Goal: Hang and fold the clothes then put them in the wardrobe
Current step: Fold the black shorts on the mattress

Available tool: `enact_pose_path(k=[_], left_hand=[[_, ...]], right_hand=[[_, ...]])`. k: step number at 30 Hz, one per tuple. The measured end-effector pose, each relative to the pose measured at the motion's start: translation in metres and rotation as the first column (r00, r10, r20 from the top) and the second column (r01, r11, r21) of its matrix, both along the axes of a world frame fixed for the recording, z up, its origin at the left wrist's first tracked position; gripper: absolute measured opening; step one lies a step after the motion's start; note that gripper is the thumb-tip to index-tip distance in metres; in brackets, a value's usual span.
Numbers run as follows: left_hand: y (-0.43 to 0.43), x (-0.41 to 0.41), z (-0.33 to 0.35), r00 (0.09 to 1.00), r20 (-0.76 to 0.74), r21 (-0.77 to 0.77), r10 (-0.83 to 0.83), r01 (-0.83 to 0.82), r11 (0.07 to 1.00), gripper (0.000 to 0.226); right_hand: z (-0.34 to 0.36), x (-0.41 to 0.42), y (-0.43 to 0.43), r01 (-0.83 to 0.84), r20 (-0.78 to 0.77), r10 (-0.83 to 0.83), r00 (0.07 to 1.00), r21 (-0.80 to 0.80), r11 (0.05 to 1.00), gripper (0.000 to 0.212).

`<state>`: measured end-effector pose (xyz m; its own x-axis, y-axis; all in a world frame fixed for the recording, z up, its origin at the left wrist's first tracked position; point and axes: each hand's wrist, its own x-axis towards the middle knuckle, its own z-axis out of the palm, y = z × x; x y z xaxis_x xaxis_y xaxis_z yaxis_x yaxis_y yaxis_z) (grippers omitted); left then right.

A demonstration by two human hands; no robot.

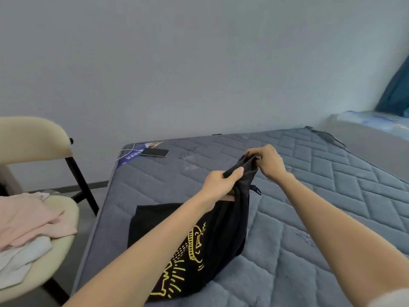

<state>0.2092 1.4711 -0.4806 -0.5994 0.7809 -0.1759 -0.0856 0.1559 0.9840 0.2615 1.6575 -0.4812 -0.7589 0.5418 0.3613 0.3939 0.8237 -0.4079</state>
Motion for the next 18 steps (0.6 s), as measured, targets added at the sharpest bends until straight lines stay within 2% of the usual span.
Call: enact_pose_path(k=[6,11,14,18], left_hand=[[-0.008,0.013,-0.057,0.982,0.186,-0.081,-0.029,0.044,0.996,0.041],[-0.006,0.028,-0.091,0.939,0.332,-0.084,-0.084,0.119,0.989,0.038],[-0.009,0.026,-0.109,0.922,0.38,-0.118,-0.069,0.122,0.985,0.046],[-0.032,0.008,-0.136,0.907,0.421,-0.235,-0.021,0.131,0.963,0.058]], right_hand=[[-0.028,-0.01,-0.008,-0.028,0.188,-0.005,0.982,0.176,0.984,0.046],[-0.03,-0.028,-0.021,-0.203,0.383,0.029,0.923,0.422,0.883,0.038],[-0.041,-0.037,-0.028,-0.281,0.47,0.035,0.882,0.466,0.839,0.035],[-0.063,-0.051,-0.044,-0.399,0.572,0.07,0.817,0.472,0.786,0.032]])
